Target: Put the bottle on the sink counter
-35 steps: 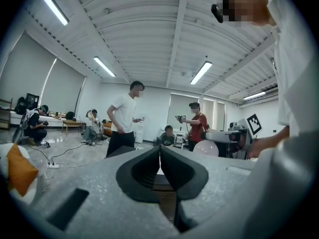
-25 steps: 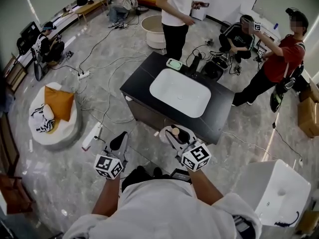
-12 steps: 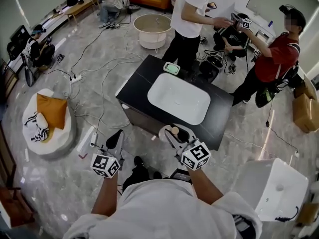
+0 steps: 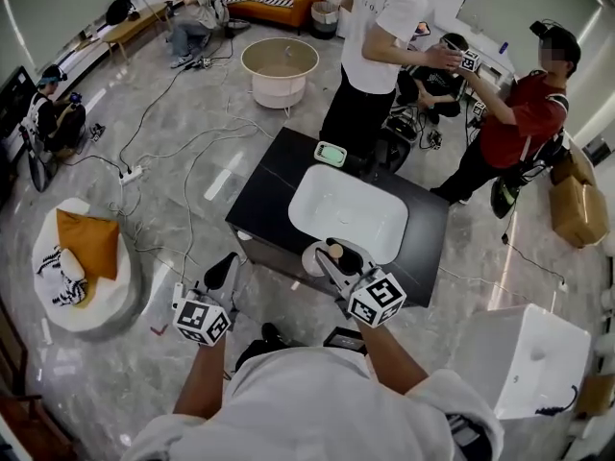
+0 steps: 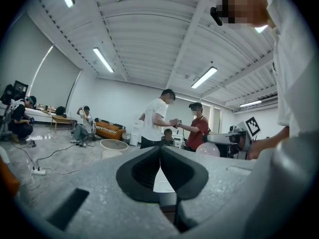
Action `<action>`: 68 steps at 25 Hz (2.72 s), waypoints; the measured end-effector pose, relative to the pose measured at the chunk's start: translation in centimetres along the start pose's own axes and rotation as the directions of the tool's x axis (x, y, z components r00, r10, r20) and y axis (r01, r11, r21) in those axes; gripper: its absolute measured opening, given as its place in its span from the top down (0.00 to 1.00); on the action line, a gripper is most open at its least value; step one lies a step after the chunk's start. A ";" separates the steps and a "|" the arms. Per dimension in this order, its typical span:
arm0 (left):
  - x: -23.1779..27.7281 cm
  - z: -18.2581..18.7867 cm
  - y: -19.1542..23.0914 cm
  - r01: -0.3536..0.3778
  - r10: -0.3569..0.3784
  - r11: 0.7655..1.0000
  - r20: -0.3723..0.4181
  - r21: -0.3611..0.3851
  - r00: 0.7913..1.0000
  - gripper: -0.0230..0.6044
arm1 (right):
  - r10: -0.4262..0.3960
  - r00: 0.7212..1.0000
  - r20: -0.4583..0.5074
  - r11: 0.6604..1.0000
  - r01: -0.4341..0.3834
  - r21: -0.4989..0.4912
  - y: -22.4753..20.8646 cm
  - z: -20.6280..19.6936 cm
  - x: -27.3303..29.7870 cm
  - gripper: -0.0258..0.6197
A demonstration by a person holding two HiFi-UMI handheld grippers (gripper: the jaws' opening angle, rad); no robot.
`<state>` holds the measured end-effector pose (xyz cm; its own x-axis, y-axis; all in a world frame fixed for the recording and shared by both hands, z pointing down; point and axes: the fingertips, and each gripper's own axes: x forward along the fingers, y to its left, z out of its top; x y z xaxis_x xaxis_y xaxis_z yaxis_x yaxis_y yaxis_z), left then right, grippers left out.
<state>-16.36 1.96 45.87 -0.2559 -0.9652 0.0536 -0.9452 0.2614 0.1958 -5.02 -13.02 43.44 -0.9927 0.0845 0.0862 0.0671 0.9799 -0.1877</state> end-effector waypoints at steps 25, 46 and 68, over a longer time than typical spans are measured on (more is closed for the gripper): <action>12.1 1.4 13.4 0.077 -0.078 0.997 -0.049 -0.010 0.996 0.94 | -0.073 0.997 0.013 0.997 0.073 0.003 -8.2 1.2 14.1 0.76; 29.8 4.1 17.2 0.213 -0.206 0.976 -0.139 0.036 0.969 0.94 | -0.175 0.983 0.050 0.984 0.175 0.016 -22.3 3.3 21.6 0.76; 43.6 -1.9 27.5 0.508 -0.507 0.859 -0.252 -0.068 0.824 0.94 | -0.475 0.880 0.024 0.879 0.475 -0.028 -33.7 -1.1 38.7 0.76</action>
<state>-53.08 -32.91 55.44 0.3196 -0.9279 0.1919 -0.9279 -0.2654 0.2620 -45.57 -42.61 54.20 -0.9076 -0.3953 0.1413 -0.4100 0.9070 -0.0965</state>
